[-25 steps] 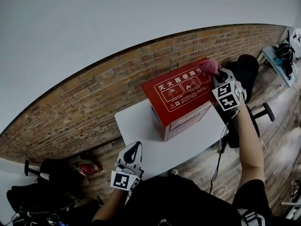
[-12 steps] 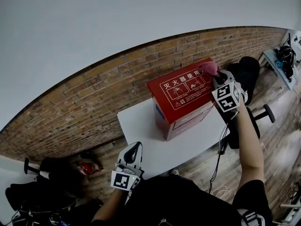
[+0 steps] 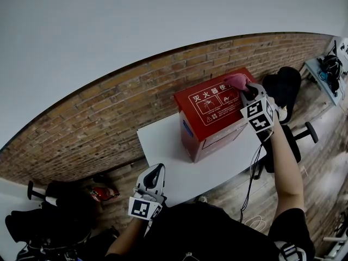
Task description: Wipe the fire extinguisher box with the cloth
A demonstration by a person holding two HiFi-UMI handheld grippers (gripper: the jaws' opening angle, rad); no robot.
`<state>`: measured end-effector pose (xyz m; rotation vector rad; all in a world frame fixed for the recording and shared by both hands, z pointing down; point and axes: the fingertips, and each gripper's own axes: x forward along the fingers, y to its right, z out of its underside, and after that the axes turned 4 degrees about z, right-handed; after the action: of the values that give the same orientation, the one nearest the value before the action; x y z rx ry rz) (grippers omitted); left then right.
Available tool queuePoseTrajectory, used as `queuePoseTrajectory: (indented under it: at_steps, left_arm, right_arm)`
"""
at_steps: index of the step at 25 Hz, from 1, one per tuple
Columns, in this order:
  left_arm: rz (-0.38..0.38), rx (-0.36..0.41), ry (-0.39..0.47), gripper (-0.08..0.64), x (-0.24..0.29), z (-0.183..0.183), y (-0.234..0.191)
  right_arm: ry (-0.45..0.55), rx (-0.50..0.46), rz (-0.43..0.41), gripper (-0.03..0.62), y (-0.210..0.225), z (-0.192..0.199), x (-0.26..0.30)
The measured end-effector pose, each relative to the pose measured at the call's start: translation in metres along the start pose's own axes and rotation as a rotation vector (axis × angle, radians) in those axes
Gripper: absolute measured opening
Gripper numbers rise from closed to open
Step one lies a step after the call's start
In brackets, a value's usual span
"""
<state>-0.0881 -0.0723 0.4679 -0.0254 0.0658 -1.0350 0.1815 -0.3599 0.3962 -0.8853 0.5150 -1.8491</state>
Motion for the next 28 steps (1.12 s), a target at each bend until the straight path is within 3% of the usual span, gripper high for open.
queuePoseTrajectory:
  at_steps: [28]
  left_arm:
    - [0.025, -0.002, 0.005, 0.048, -0.005, -0.001, -0.017]
  right_arm:
    - [0.026, 0.011, -0.057, 0.069, -0.041, -0.034, -0.013]
